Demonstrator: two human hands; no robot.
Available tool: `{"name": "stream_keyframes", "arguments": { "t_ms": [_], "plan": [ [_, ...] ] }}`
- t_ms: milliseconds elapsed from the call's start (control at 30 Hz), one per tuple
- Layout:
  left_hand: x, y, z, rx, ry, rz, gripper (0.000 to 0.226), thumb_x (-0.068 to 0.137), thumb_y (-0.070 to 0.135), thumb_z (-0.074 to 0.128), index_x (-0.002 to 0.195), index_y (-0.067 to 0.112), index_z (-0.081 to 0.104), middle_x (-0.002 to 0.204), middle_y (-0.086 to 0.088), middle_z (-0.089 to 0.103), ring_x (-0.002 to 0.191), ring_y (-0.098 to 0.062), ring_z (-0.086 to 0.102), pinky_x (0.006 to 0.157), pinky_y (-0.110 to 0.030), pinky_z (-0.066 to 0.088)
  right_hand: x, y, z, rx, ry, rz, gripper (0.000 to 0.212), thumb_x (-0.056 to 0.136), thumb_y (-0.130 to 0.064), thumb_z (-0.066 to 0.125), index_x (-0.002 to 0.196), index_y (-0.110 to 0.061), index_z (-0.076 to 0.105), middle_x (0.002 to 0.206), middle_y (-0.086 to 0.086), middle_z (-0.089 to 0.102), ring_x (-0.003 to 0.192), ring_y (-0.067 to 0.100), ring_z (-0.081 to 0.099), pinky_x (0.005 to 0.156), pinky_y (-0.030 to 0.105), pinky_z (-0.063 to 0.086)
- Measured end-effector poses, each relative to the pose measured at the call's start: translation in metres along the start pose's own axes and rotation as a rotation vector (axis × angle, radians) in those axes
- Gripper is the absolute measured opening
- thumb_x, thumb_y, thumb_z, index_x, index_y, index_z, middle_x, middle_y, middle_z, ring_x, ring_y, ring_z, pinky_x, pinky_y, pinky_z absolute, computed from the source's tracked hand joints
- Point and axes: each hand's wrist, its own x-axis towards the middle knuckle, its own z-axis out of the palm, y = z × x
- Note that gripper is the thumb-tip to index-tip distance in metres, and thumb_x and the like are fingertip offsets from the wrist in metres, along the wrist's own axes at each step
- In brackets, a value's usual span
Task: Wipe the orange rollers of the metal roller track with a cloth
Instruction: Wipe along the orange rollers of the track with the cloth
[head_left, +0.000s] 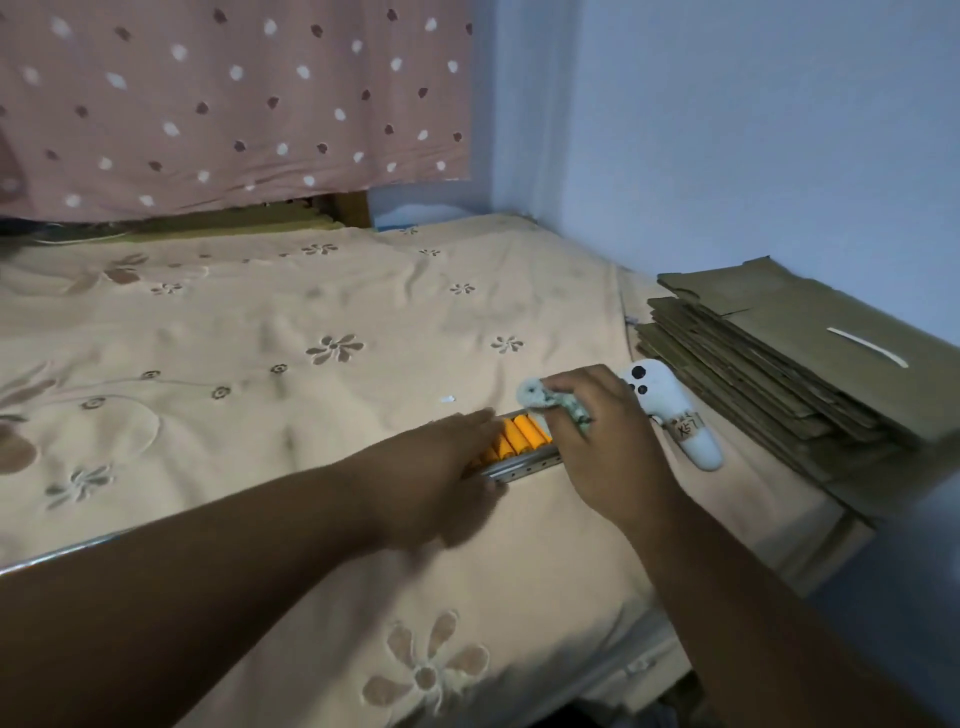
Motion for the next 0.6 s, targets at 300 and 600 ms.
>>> {"name": "stream_keyframes", "arguments": {
  "t_ms": [300, 600],
  "plan": [
    [-0.014, -0.011, -0.008, 0.071, 0.145, -0.229, 0.072, 0.071, 0.062, 0.074, 0.129, 0.025, 0.051, 0.115, 0.007, 0.068, 0.1, -0.017, 0.062, 0.079, -0.033, 0.048, 0.005, -0.031, -0.002, -0.284, -0.279, -0.067, 0.022, 0.093, -0.017, 0.056, 0.113, -0.024, 0.063, 0.108, 0.0, 0.062, 0.099, 0.025, 0.054, 0.086, 0.04, 0.046],
    [-0.014, -0.015, -0.005, -0.008, 0.209, -0.191, 0.09, 0.068, 0.058, 0.077, 0.138, 0.014, 0.042, 0.113, 0.006, 0.07, 0.107, -0.019, 0.062, 0.089, -0.039, 0.05, -0.02, -0.084, 0.006, -0.116, -0.422, -0.139, 0.028, 0.09, -0.011, 0.056, 0.113, -0.026, 0.064, 0.116, -0.003, 0.061, 0.106, 0.023, 0.054, 0.092, 0.036, 0.043]
  ]
}}
